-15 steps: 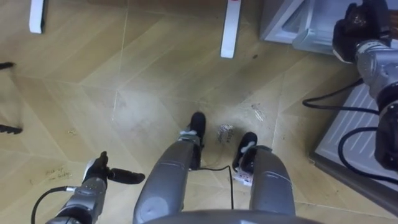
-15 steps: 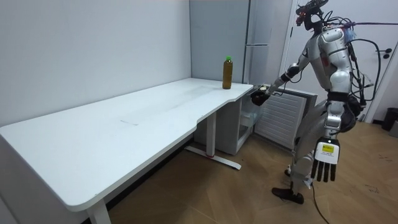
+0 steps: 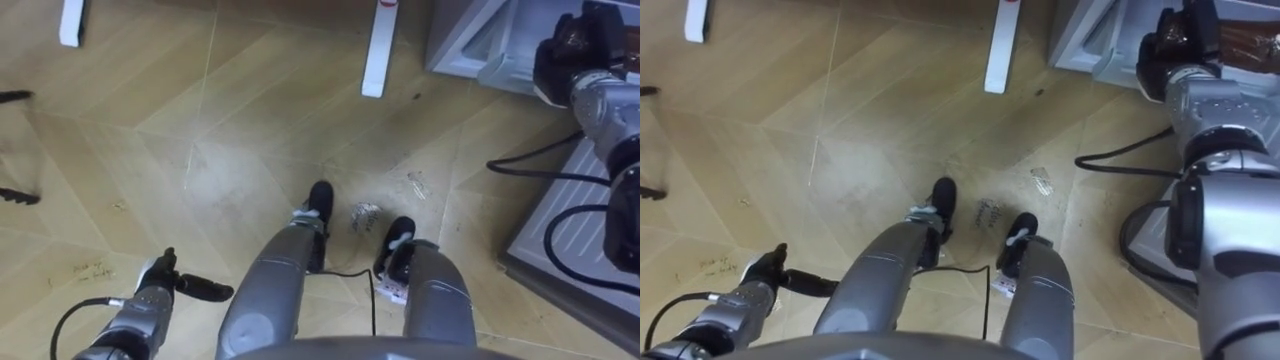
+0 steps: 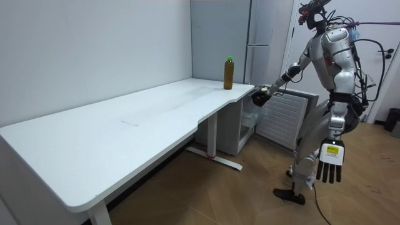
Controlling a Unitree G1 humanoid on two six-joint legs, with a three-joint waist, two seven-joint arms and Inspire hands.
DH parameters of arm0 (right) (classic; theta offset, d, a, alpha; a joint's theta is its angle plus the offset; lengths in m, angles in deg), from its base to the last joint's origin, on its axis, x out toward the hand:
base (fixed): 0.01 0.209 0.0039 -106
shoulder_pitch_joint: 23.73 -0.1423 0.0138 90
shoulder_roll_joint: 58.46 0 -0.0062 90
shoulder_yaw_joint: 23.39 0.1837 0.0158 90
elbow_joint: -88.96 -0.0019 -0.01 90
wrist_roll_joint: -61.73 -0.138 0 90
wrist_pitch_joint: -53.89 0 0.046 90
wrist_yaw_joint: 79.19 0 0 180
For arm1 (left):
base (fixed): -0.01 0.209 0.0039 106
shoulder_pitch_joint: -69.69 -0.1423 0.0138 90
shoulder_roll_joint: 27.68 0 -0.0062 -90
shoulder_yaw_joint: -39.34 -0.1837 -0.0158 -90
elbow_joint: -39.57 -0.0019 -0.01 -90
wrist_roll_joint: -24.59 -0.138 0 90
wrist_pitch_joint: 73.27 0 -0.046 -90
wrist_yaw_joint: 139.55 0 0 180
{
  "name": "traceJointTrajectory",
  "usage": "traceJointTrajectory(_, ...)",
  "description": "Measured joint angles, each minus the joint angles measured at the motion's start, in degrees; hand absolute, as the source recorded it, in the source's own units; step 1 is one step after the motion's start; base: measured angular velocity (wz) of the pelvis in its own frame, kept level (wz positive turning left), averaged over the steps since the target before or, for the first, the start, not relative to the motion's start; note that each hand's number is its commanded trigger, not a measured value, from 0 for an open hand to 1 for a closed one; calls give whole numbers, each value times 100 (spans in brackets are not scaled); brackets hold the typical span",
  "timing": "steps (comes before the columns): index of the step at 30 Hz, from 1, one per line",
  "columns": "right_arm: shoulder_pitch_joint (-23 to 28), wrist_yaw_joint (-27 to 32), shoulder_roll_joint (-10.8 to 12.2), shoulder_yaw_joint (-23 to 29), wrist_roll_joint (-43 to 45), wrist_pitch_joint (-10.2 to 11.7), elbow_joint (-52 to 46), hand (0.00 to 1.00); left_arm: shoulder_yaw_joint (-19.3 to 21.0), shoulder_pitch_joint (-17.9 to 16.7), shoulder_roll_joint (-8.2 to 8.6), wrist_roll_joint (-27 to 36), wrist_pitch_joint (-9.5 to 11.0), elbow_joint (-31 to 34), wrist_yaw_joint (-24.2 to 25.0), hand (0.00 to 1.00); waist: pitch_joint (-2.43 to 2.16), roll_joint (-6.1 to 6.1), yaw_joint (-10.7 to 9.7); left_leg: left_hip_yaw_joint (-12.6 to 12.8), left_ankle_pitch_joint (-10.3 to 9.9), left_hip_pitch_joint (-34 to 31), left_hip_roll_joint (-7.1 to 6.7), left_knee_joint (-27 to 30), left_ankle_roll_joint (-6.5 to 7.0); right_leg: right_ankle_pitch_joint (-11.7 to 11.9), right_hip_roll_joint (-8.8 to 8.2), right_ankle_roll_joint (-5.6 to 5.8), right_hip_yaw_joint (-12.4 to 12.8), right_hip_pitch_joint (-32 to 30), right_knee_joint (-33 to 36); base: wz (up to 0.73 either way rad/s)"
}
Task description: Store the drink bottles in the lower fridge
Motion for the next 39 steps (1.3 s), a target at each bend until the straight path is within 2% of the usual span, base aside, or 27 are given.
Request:
traceJointTrajectory(6, 4, 296, -2, 10, 21, -200, 163, 100, -122, 7, 4, -19, -185, 0, -116, 0, 1, 0, 2, 21, -1, -3, 9, 1, 1, -7, 0, 6, -16, 13, 4, 2)
traceJointTrajectory(13, 1, 717, -3, -4, 82, -186, 147, 100, -240, 10, 6, -17, -204, 1, -229, 0, 1, -1, 6, 29, -1, -6, 33, 12, 0, -6, 21, 2, -16, 19, -10, 0)
traceJointTrajectory(14, 1, 781, -3, -4, 100, -185, 142, 100, -239, 10, 6, -17, -205, 0, -240, 0, 1, -1, 11, 34, -1, -10, 74, 10, 0, -5, 29, -1, -22, 21, -28, -3)
traceJointTrajectory(21, -1, 1097, -18, -4, 104, -183, 133, 100, -241, 3, 9, -17, -208, -1, -258, 0, 2, -3, 14, 34, -1, -25, 74, -4, 0, 7, 57, -8, -39, 31, -72, 0)
traceJointTrajectory(39, -152, 1325, -81, -2, 229, -181, 105, 100, -240, -4, 12, -17, -208, -1, -330, 0, 1, -8, -10, 34, 2, -23, 70, -7, 2, 6, 50, -8, -58, 31, -75, 0)
